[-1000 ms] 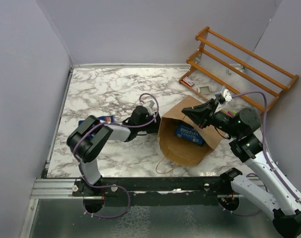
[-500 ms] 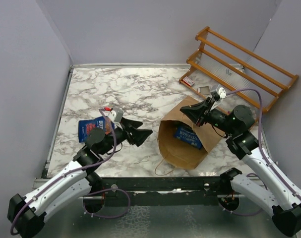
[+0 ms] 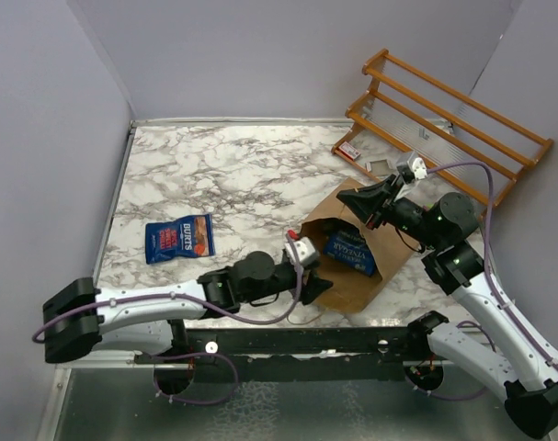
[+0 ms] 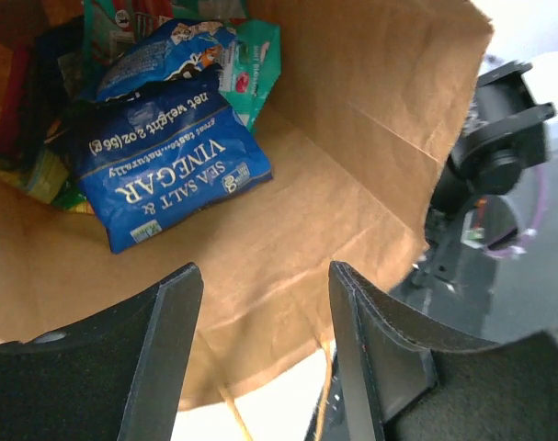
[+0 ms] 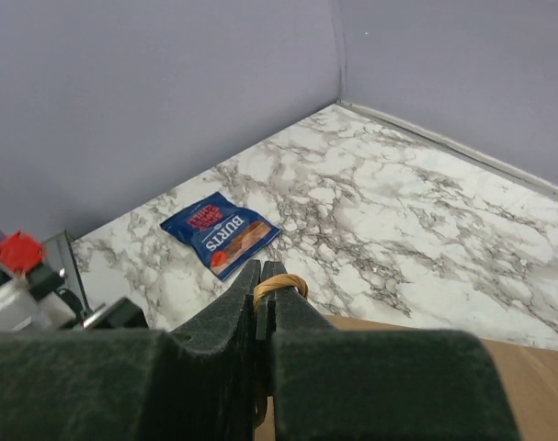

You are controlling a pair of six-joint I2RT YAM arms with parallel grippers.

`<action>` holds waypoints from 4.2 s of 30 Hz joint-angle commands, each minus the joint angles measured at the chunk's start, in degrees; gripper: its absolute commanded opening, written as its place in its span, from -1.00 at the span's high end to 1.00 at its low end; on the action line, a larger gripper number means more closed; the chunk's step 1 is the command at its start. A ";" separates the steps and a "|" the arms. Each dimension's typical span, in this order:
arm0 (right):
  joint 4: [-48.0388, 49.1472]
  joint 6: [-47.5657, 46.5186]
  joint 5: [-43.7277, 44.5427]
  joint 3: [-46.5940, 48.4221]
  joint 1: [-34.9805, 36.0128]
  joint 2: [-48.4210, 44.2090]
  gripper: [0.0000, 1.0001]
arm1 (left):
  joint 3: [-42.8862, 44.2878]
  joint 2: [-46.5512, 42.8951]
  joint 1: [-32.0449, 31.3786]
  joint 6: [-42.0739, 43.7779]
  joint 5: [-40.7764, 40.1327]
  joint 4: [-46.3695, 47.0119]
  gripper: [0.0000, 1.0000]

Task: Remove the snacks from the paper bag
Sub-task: Take out the snack from the paper bag, then place the snack at the center of the board.

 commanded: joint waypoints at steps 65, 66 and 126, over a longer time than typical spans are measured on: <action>-2.75 -2.28 5.51 2.96 0.06 -3.10 0.96 | 20.96 27.49 3.05 15.81 -1.51 -2.64 0.97; -2.71 -2.11 5.62 2.83 0.06 -3.05 0.96 | 21.30 26.02 2.91 15.87 -1.98 -4.24 1.00; -3.05 1.75 14.52 1.65 0.06 -3.66 0.96 | 13.40 1.04 56.81 -15.86 -20.84 -41.51 1.00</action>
